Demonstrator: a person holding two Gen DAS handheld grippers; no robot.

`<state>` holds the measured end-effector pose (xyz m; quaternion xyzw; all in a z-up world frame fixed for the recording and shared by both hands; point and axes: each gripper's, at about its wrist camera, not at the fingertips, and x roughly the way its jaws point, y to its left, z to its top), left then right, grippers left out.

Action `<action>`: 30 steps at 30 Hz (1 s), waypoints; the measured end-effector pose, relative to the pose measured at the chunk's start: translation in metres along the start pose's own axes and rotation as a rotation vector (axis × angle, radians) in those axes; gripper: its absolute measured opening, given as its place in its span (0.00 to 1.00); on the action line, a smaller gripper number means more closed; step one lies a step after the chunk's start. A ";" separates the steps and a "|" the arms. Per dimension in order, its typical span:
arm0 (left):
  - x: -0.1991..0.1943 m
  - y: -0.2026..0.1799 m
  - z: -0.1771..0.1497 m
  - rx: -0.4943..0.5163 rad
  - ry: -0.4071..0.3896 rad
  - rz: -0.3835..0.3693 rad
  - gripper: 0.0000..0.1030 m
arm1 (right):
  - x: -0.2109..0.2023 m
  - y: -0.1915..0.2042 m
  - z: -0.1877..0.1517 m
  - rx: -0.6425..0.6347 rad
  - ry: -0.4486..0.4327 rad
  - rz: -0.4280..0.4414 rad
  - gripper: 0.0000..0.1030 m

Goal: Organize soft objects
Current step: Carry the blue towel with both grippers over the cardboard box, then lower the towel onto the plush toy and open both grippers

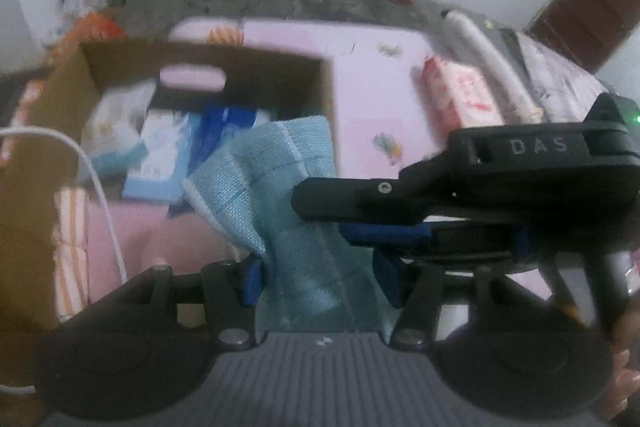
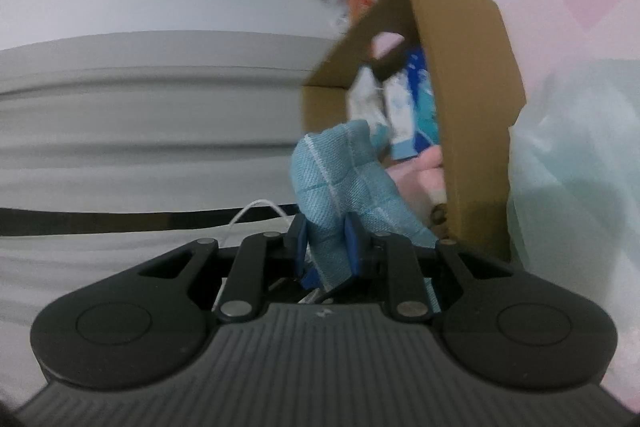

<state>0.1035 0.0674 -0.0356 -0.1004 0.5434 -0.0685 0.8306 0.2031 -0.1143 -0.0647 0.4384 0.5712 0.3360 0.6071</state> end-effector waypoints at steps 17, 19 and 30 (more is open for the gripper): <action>0.027 0.064 -0.004 -0.070 0.018 -0.167 0.55 | -0.008 -0.002 0.000 -0.071 -0.165 -0.143 0.49; 0.031 0.068 -0.004 -0.053 0.031 -0.177 0.55 | -0.014 -0.008 0.000 -0.058 -0.173 -0.133 0.49; 0.039 0.033 -0.013 0.302 0.078 -0.046 0.55 | -0.024 -0.026 -0.008 0.003 -0.153 -0.100 0.51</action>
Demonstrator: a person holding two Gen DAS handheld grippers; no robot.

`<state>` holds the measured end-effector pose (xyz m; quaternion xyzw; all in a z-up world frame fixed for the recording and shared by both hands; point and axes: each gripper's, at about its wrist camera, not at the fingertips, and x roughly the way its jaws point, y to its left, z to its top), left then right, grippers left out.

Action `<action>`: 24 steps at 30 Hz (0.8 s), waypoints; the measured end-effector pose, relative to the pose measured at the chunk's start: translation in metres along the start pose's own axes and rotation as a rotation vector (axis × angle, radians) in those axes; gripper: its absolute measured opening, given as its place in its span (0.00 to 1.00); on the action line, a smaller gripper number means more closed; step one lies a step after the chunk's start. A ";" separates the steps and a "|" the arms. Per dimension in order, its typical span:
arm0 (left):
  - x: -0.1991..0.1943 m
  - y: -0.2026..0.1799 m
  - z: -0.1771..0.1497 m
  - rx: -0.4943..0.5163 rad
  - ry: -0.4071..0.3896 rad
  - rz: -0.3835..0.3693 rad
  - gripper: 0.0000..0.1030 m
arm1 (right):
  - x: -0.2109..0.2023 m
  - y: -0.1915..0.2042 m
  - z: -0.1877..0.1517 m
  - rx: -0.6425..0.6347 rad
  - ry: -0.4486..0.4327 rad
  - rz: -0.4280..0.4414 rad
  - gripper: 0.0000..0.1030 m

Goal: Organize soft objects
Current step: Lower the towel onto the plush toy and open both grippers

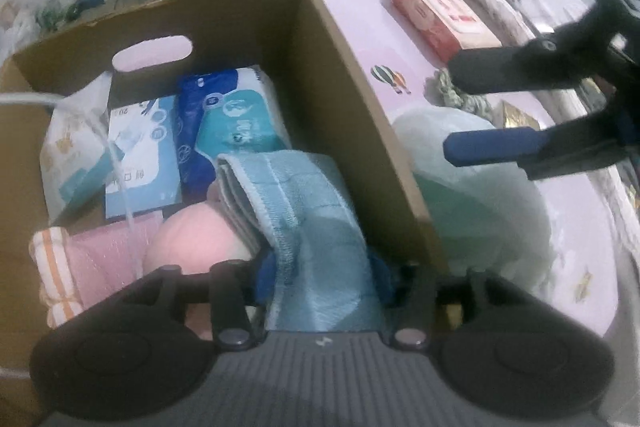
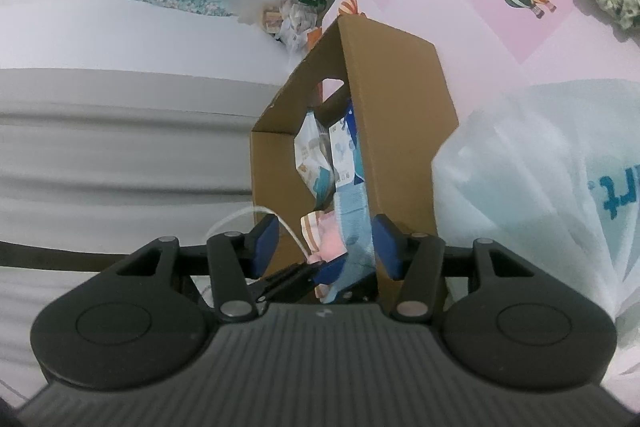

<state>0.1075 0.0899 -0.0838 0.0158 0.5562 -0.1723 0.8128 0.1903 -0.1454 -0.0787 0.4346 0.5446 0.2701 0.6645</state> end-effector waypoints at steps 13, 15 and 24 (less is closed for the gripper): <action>-0.047 0.038 -0.007 -0.416 -0.131 -0.130 0.65 | -0.020 -0.020 -0.002 0.038 -0.005 -0.017 0.58; -0.035 0.042 -0.009 -0.489 -0.109 -0.148 0.57 | -0.023 -0.024 -0.004 0.051 -0.007 -0.017 0.58; 0.012 0.048 -0.026 -0.681 -0.056 -0.189 0.49 | -0.034 -0.038 -0.012 0.097 -0.023 -0.013 0.66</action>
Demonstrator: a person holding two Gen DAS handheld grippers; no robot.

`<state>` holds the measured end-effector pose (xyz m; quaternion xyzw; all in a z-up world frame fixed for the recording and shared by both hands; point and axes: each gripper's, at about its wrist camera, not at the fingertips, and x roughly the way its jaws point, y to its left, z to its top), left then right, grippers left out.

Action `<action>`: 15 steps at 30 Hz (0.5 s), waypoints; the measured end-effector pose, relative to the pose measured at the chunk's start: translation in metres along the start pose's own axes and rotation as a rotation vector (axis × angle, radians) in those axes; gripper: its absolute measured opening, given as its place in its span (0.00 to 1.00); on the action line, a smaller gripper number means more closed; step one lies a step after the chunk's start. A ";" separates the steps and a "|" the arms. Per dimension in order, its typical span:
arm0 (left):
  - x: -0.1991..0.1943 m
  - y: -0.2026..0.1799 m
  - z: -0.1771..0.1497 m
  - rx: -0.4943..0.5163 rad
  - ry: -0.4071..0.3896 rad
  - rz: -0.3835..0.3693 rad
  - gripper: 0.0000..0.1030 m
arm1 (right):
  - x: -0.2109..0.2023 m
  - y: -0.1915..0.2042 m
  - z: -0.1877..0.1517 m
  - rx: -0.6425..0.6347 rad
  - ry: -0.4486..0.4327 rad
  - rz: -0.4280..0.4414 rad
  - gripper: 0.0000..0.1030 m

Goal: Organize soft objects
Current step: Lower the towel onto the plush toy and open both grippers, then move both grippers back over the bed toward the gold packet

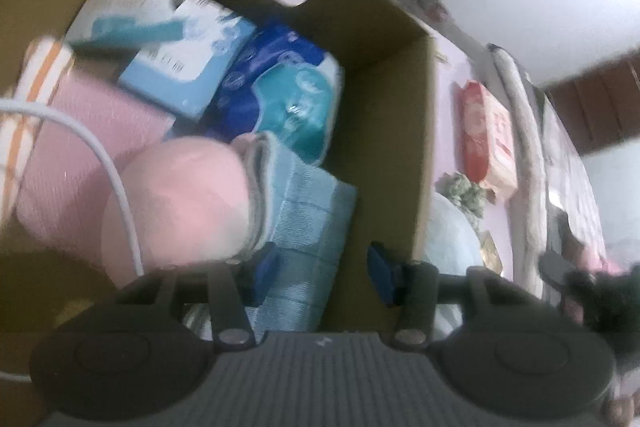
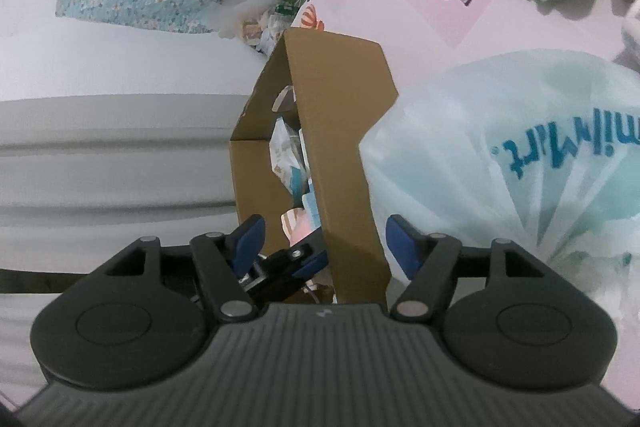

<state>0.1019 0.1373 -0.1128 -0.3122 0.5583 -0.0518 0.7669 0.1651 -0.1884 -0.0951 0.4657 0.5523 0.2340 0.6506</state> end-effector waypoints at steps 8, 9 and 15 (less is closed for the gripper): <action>0.006 0.005 -0.005 -0.064 0.002 0.016 0.50 | -0.014 -0.014 0.000 0.037 -0.027 0.016 0.71; 0.006 0.005 -0.004 -0.081 0.008 0.017 0.51 | -0.015 -0.015 -0.001 0.041 -0.028 0.016 0.71; -0.022 -0.013 -0.005 -0.089 -0.069 0.046 0.75 | -0.032 -0.021 0.001 0.040 -0.042 -0.004 0.77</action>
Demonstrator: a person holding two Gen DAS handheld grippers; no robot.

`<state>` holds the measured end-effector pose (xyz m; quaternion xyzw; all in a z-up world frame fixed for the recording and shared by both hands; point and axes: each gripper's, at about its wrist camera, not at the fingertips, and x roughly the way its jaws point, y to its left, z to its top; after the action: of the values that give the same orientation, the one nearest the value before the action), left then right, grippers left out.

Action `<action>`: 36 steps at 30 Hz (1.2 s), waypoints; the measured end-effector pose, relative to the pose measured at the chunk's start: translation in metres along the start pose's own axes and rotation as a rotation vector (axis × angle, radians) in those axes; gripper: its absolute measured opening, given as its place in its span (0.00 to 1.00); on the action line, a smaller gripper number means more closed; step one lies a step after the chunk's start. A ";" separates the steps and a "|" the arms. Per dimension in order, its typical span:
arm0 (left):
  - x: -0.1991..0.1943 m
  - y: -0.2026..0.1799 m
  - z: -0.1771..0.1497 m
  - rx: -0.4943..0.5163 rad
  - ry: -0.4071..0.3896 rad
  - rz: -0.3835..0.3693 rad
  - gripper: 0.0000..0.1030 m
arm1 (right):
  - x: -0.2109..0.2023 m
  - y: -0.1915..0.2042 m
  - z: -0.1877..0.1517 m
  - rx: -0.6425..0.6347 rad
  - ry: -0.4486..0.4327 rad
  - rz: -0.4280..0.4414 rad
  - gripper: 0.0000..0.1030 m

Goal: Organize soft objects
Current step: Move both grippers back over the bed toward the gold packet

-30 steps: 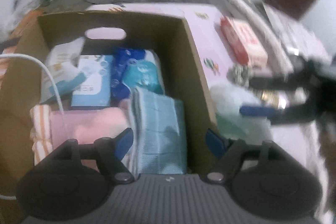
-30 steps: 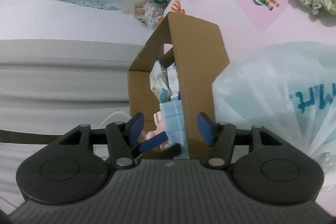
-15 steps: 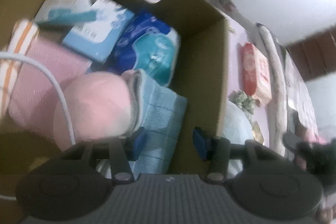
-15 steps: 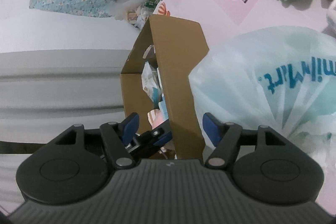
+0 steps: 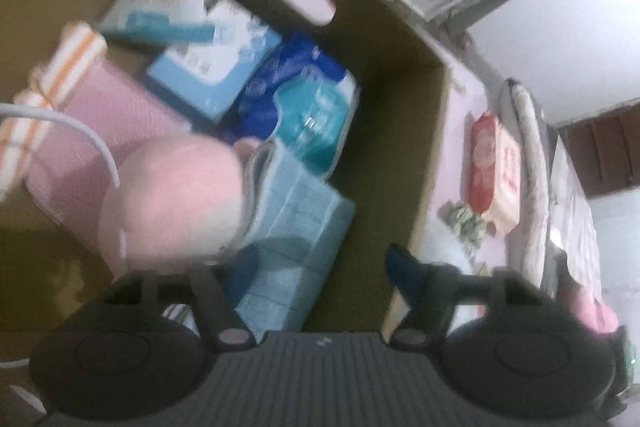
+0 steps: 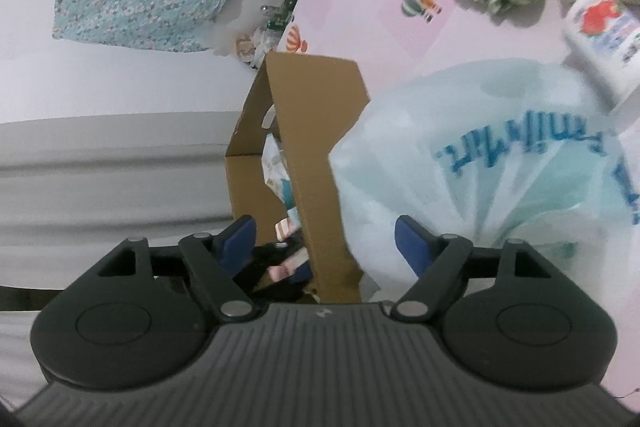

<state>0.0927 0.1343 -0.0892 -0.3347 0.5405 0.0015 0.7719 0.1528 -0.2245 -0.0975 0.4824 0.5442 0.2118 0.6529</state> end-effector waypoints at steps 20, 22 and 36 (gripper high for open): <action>0.010 -0.192 -0.072 0.534 -0.123 0.235 0.82 | -0.125 -0.048 0.081 -0.092 -0.098 -0.133 0.79; 0.027 -0.211 -0.085 0.591 -0.090 0.246 0.82 | -0.132 -0.054 0.091 -0.099 -0.094 -0.158 0.79; 0.124 -0.273 -0.122 0.681 0.064 0.301 0.73 | -0.100 -0.067 0.162 -0.306 0.030 -0.306 0.79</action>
<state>0.1416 -0.1855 -0.0755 0.0245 0.5772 -0.0752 0.8128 0.2525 -0.3994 -0.1137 0.2860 0.5823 0.1974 0.7349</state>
